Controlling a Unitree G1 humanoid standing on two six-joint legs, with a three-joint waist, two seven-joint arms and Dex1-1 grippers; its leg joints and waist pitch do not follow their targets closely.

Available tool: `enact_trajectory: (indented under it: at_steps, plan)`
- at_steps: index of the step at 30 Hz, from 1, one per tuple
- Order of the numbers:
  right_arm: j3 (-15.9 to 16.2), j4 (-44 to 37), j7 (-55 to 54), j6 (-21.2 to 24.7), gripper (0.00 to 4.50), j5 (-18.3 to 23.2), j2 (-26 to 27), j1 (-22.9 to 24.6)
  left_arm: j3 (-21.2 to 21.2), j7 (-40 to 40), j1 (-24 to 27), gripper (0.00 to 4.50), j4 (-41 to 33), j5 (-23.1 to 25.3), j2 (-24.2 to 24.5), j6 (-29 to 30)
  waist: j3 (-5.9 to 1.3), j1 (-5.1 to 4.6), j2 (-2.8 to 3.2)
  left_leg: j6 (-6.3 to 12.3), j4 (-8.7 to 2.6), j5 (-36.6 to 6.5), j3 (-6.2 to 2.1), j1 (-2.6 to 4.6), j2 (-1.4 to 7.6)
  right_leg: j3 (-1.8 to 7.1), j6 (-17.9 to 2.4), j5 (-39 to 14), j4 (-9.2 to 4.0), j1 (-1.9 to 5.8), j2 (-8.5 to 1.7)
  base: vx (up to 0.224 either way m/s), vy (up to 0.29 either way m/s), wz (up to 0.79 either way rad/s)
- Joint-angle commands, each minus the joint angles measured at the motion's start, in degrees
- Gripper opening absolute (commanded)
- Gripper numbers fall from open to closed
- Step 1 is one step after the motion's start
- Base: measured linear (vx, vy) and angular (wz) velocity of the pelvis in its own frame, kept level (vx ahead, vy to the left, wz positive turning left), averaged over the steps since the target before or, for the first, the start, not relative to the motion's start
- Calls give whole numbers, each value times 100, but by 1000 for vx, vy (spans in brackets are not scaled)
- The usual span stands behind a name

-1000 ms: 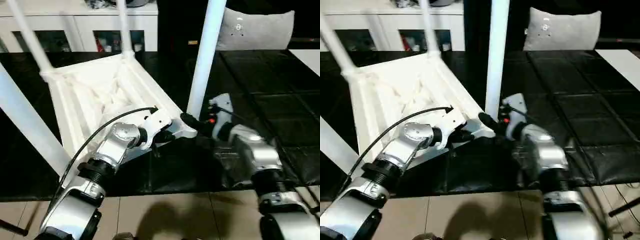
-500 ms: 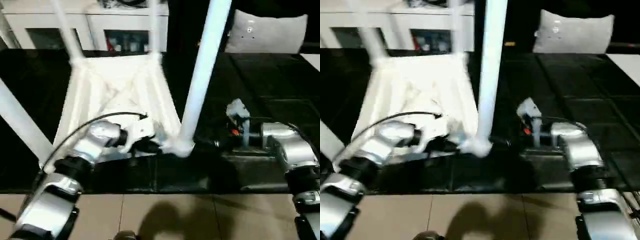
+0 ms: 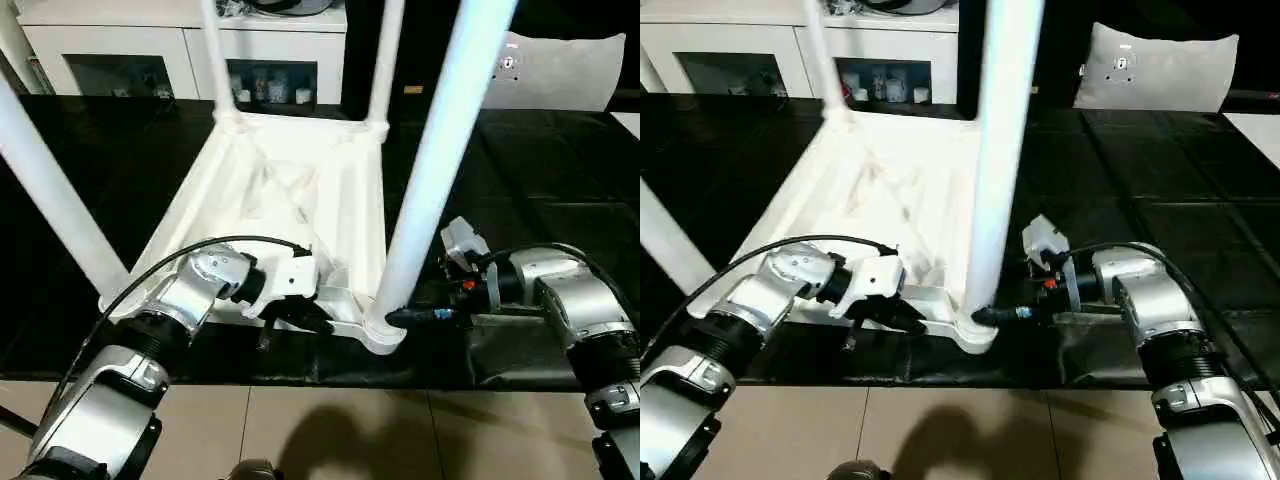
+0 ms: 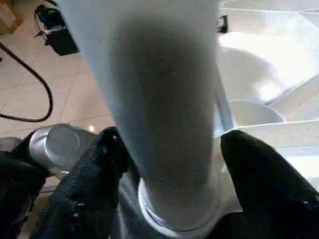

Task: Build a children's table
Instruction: Rotate leg to tighten

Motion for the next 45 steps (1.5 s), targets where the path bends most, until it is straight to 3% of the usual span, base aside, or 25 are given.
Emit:
enact_trajectory:
  at_steps: [1, 4, 9, 11, 15, 16, 19, 20, 21, 23, 25, 26, 28, 29, 32, 34, 35, 37, 38, 40, 41, 43, 45]
  plan:
    - [64, -128, 114, 27, 299, 0, -59, 72, -63, 13, -200, 0, -43, 62, -27, -167, -452, -36, -63, 637, -351, 70, -210, 23, 443, 484, -14, -1430, -412, 392, -687, 0, 0, 0]
    - [93, -133, 149, 92, 281, 45, -89, 90, -44, 4, -199, 0, -26, 31, -17, -152, -458, -32, -79, 597, -355, 45, -207, 27, 438, 484, 16, -1473, -421, 399, -685, 0, 0, 0]
    - [-138, -302, 110, 528, 240, 414, 46, 142, 58, 23, -135, 0, -76, -65, -42, -11, -471, -21, -62, 646, -347, 153, -221, 28, 461, 491, -54, -1266, -392, 398, -689, 0, 0, 0]
    - [-298, -490, -199, 793, 219, 603, 211, 215, 198, 213, -21, 0, -308, -218, -135, 454, -471, -26, -74, 636, -349, 202, -229, 20, 475, 492, -105, -1162, -372, 402, -700, 0, 0, 0]
    - [-393, -504, -716, 839, 211, 561, 413, 209, 270, 513, 8, 0, -396, -200, -209, 807, -440, -49, -73, 506, -364, 10, -199, 21, 421, 474, -13, -1612, -457, 402, -698, 0, 0, 0]
    - [-425, -426, -1329, 887, 208, 358, 591, 148, 344, 795, 22, 0, -444, -181, -285, 1056, -436, -61, -75, 446, -377, -29, -198, 25, 418, 474, 52, -1765, -471, 406, -691, 0, 0, 0]
    - [-562, -143, -2711, 910, 205, -82, 1012, -46, 568, 1550, -20, 0, -462, -187, -575, 1586, -414, -165, -75, 277, -408, -115, -228, 25, 421, 442, 117, -1988, -506, 401, -696, 0, 0, 0]
    - [-641, -34, -3177, 957, 205, -170, 1173, -132, 666, 1873, -56, 0, -452, -203, -724, 1778, -408, -262, -93, 185, -412, -167, -237, 5, 388, 419, 155, -2102, -527, 433, -699, 0, 0, 0]
    - [-677, -7, -3396, 1013, 203, -188, 1244, -167, 714, 2026, -71, 0, -461, -209, -798, 1881, -403, -329, -71, 165, -410, -237, -225, 44, 365, 412, 172, -2254, -598, 413, -697, 0, 0, 0]
    - [-717, 39, -3683, 1104, 203, -224, 1346, -226, 754, 2199, -84, 0, -473, -201, -891, 1981, -417, -409, -87, 271, -402, -186, -221, 7, 341, 435, 165, -2087, -575, 450, -682, 0, 0, 0]
    - [-808, 143, -4197, 1192, 203, -307, 1512, -320, 782, 2452, -97, 0, -469, -157, -1023, 2068, -446, -461, -25, 364, -386, -2, -242, -14, 365, 457, 48, -1696, -506, 446, -679, 0, 0, 0]
    - [-984, 315, -4928, 1182, 203, -349, 1782, -437, 786, 2794, -95, 0, -489, -99, -1231, 2170, -470, -503, -51, 448, -372, 196, -245, -28, 360, 469, -77, -1289, -451, 458, -675, 0, 0, 0]
    - [-1035, 339, -5097, 1039, 203, -359, 1892, -431, 808, 2956, -92, 0, -508, -102, -1340, 2227, -476, -518, -15, 527, -356, 328, -245, -52, 339, 464, -196, -1029, -416, 470, -677, 0, 0, 0]
    - [-1081, 326, -5153, 931, 266, -330, 1981, -394, 812, 3023, -88, 0, -532, -106, -1409, 2263, -477, -516, -18, 587, -348, 356, -234, -32, 354, 479, -246, -871, -407, 449, -674, 0, 0, 0]
    - [-1132, 238, -5176, 824, 269, -299, 2102, -307, 818, 3112, -89, 0, -575, -70, -1468, 2306, -483, -499, -5, 682, -354, 417, -254, -5, 425, 490, -380, -646, -365, 442, -703, 0, 0, 0]
    - [-1074, 99, -5024, 751, 303, -288, 2083, -190, 820, 3089, -93, 0, -594, -52, -1417, 2287, -483, -482, -8, 700, -354, 417, -253, 16, 440, 496, -449, -588, -347, 439, -706, 0, 0, 0]
    - [-1044, 39, -4937, 730, 312, -271, 2050, -138, 823, 3072, -92, 0, -602, -50, -1382, 2270, -480, -466, 24, 721, -355, 395, -260, 24, 466, 504, -519, -431, -325, 436, -718, 0, 0, 0]
    - [-1041, -104, -4635, 583, 320, -195, 1903, 10, 790, 2919, -57, 0, -615, -38, -1235, 2160, -477, -447, 12, 734, -356, 330, -254, 24, 453, 507, -549, -421, -320, 450, -730, 0, 0, 0]
    - [-1055, -152, -4473, 480, 348, -148, 1831, 76, 764, 2845, -32, 0, -621, -27, -1167, 2088, -477, -438, 10, 736, -357, 304, -251, 20, 451, 512, -544, -441, -320, 451, -730, 0, 0, 0]
    - [-1055, -152, -4473, 480, 356, -148, 1831, 76, 764, 2845, -32, 0, -621, -27, -1167, 2088, -472, -428, 9, 729, -356, 247, -240, 18, 439, 515, -523, -494, -334, 456, -732, 0, 0, 0]
    - [-1054, -154, -4151, 188, 360, -169, 1590, 191, 714, 2633, 24, 0, -610, -12, -1017, 1911, -466, -405, 6, 683, -361, 171, -240, 11, 424, 502, -451, -677, -371, 469, -726, 0, 0, 0]
    - [-1064, -164, -3974, 120, 379, -157, 1460, 231, 686, 2487, 51, 0, -606, -10, -938, 1821, -457, -381, 9, 667, -363, 84, -231, 9, 412, 496, -365, -846, -392, 467, -712, 0, 0, 0]
    - [-1066, -230, -3582, 77, 400, -98, 1212, 287, 621, 2217, 94, 0, -598, -1, -776, 1674, -460, -351, 10, 672, -365, 86, -240, 22, 446, 499, -314, -885, -384, 460, -702, 0, 0, 0]
